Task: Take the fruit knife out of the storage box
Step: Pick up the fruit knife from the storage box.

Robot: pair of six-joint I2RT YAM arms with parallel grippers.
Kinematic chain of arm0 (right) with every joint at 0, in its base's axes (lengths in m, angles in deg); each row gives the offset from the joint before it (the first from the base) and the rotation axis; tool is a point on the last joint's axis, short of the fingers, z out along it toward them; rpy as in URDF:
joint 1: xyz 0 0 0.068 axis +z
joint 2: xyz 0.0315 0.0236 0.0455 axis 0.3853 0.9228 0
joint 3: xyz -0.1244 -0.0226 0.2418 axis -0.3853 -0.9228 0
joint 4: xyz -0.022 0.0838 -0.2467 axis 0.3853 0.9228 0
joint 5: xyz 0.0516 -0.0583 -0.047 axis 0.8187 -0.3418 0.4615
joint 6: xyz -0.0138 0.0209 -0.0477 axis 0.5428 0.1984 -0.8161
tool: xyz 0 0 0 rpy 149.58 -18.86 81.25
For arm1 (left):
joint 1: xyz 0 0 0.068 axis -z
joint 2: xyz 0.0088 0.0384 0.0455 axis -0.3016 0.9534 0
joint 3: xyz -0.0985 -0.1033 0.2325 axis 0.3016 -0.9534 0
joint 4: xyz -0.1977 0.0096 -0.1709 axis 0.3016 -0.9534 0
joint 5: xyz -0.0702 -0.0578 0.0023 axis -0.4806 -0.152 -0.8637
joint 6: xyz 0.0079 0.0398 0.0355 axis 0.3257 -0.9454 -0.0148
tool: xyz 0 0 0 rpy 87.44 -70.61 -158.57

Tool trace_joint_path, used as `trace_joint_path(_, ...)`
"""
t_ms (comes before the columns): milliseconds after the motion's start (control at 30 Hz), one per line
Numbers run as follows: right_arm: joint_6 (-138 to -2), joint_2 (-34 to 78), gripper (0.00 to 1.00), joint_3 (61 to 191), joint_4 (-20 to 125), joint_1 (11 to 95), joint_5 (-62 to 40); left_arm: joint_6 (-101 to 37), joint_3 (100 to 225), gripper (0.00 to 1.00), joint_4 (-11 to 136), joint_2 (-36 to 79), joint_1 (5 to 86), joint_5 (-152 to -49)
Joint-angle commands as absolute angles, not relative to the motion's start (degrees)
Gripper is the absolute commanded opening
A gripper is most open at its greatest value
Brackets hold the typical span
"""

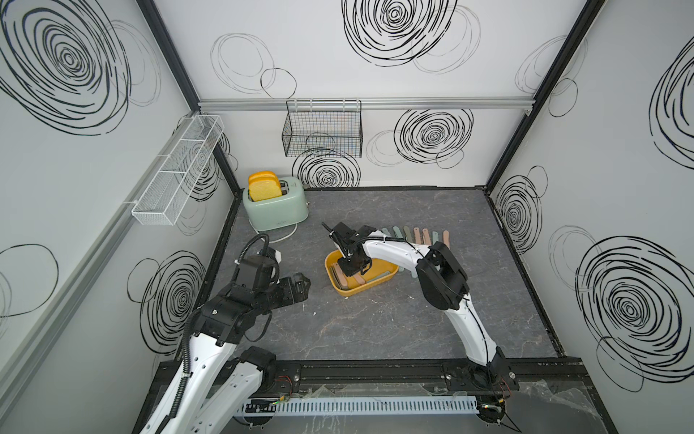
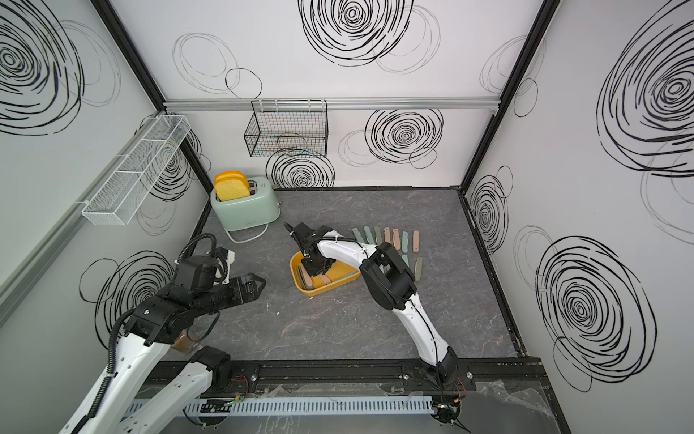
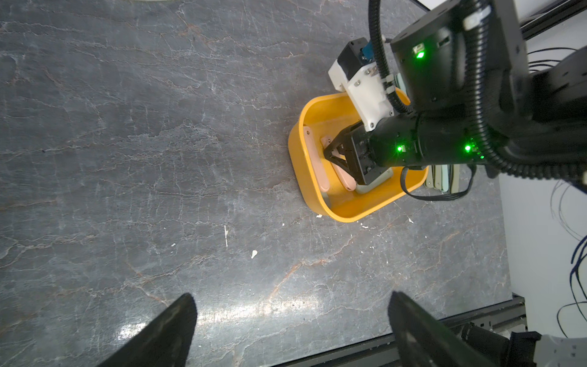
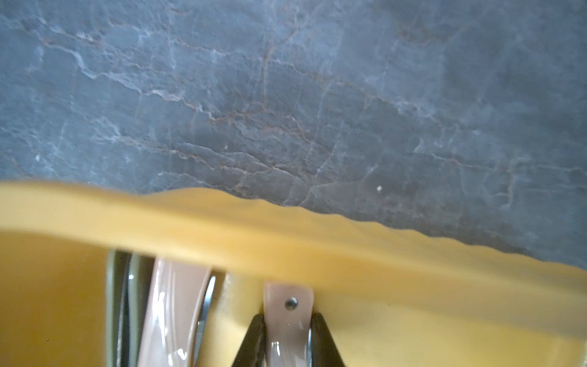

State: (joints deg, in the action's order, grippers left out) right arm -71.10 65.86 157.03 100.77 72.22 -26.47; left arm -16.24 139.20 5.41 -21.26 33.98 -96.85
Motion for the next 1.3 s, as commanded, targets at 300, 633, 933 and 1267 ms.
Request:
trace_joint_path(300,-72.02,68.07,0.19,170.08,109.60,68.87,-27.30,-18.32,142.24,0.98,11.18,-15.59,33.58,-98.41)
trace_joint_path(633,-72.69,66.93,0.19,172.02,111.72,67.14,-26.49,-17.10,143.75,0.98,17.05,-9.86,34.59,-100.52)
trace_joint_path(933,-71.15,61.80,0.19,168.65,111.63,65.43,-25.37,-15.39,145.03,0.98,22.09,-4.44,40.77,-99.32)
trace_joint_path(1267,-67.67,48.35,0.20,154.50,108.27,61.41,-25.26,-13.44,146.79,0.98,28.43,3.56,50.65,-97.99)
